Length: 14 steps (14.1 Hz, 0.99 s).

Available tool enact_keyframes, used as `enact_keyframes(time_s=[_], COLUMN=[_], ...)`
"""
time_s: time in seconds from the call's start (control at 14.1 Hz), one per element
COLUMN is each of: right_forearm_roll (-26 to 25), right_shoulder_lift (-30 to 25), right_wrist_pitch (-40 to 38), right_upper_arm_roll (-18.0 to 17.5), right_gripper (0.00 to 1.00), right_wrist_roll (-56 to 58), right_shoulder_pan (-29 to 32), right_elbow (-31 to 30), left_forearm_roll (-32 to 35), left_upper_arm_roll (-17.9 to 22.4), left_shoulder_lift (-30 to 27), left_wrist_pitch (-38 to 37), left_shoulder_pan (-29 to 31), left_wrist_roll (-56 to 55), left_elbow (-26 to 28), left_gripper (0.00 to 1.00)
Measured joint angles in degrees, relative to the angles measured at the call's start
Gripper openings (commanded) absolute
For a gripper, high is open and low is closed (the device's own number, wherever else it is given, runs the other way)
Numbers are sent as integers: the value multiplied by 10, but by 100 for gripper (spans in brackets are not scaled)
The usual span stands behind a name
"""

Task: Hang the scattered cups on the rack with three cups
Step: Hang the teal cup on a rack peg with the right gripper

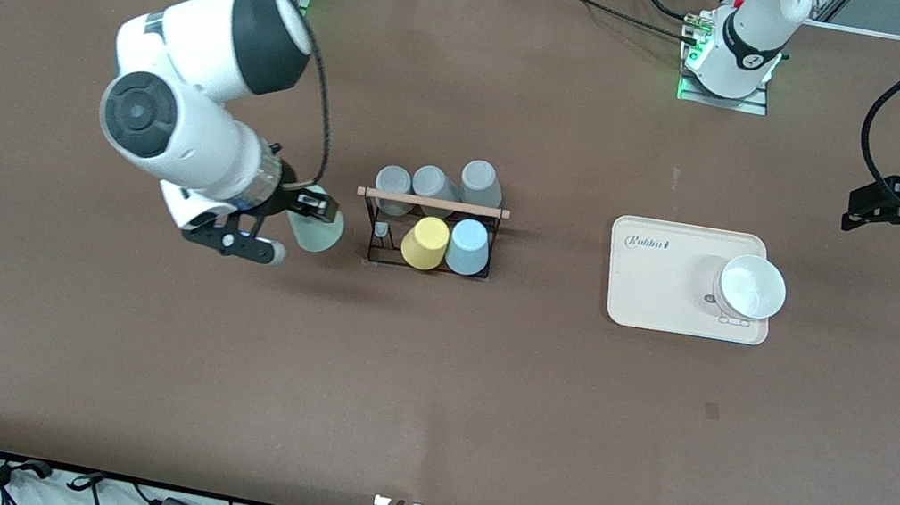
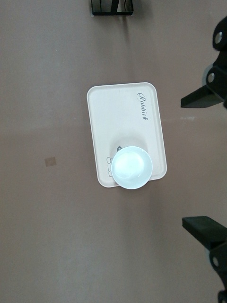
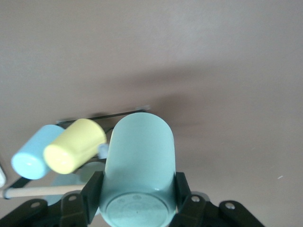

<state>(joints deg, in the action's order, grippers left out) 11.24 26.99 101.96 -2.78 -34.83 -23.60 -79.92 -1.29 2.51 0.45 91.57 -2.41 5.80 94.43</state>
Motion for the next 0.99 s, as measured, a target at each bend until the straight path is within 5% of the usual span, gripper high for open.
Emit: enact_keyframes(time_s=[0.5, 0.99], right_forearm_roll=[28, 29], right_shoulder_lift=[40, 53], right_wrist_pitch=[57, 58], right_upper_arm_roll=[0, 0], right_gripper=[25, 26], right_wrist_roll=[-140, -158], right_shoulder_pan=[-39, -40], right_elbow=[6, 7], left_forearm_roll=[3, 4], left_upper_arm_roll=[-2, -1], left_shoulder_lift=[-2, -2], left_wrist_pitch=[-5, -9], left_shoulder_pan=[-1, -1], left_wrist_roll=[2, 2], left_elbow=[-3, -3], left_gripper=[100, 100])
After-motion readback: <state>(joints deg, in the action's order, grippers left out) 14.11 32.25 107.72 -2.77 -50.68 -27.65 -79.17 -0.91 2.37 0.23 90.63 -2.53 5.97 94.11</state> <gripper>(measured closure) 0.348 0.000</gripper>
